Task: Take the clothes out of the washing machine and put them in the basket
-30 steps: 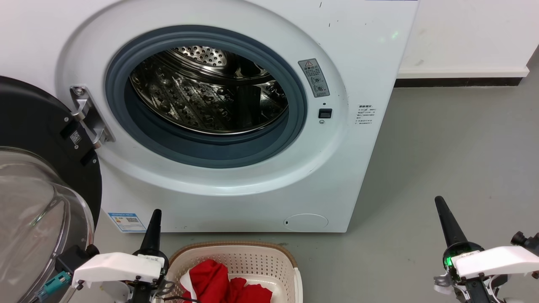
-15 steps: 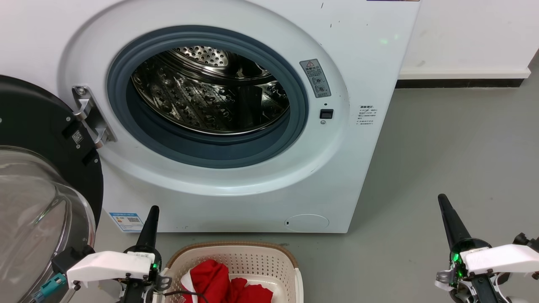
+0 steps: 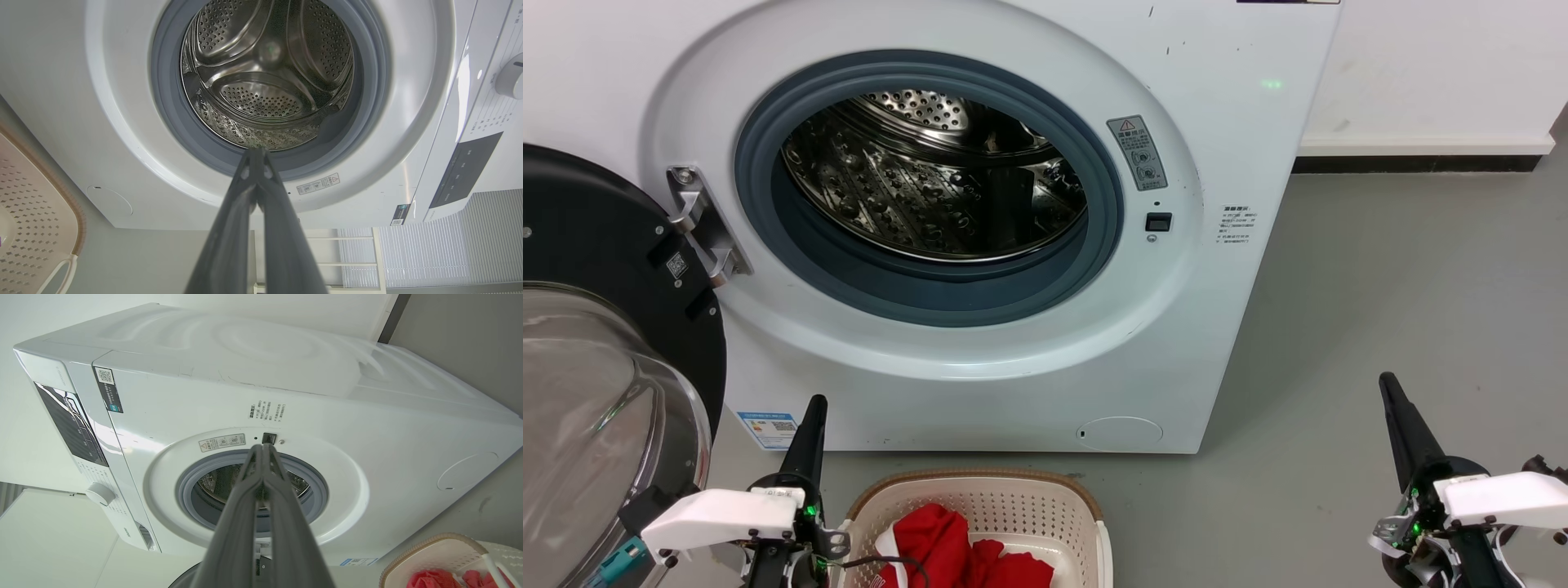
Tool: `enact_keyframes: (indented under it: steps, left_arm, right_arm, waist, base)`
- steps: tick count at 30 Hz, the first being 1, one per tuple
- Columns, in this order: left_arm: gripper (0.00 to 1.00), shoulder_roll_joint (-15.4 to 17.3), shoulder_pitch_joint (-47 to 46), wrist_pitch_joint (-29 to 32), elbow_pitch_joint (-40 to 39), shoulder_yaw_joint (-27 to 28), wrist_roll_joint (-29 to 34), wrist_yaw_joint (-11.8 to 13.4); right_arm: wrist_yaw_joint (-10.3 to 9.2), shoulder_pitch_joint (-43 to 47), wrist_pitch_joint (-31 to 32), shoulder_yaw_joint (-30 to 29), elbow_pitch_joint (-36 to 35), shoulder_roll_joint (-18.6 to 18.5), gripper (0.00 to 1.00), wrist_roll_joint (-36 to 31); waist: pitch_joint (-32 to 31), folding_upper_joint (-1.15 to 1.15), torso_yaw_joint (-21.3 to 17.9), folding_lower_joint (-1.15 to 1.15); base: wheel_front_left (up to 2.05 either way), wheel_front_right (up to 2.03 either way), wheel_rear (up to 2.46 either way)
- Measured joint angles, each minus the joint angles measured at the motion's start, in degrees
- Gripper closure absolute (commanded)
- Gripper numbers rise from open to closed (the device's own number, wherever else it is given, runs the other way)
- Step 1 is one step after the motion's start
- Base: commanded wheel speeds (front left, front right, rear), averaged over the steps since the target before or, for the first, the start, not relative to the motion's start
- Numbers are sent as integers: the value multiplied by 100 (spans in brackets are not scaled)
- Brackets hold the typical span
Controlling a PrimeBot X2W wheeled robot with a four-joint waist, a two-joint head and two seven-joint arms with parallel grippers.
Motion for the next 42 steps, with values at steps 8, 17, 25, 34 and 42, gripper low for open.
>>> enact_keyframes:
  steps: [8, 17, 25, 34, 42]
  left_arm:
    - [100, -3, -15, 76, 19, 64, -350, -47]
    - [100, -9, -62, 178, 41, 125, -805, -103]
    - [100, -12, -74, 218, 51, 155, -980, -127]
    - [100, -12, -75, 218, 52, 155, -980, -134]
    - [100, -12, -75, 218, 52, 155, -980, -134]
  right_arm:
    - [0, -43, 51, -47, 65, 4, 100, 348]
    - [0, -119, 129, -113, 133, 11, 100, 795]
    - [0, -131, 159, -148, 172, 21, 100, 972]
    - [0, -132, 180, -172, 175, 37, 100, 966]
    - [0, -132, 196, -190, 176, 51, 100, 955]
  waist:
    - [-6, 0, 12, 0]
    - [-14, 0, 29, 0]
    - [-18, 0, 36, 0]
    - [-18, 0, 36, 0]
    - [-18, 0, 36, 0]
  base:
    - [0, 0, 0]
    - [0, 0, 0]
    - [0, 0, 0]
    - [0, 0, 0]
    - [0, 0, 0]
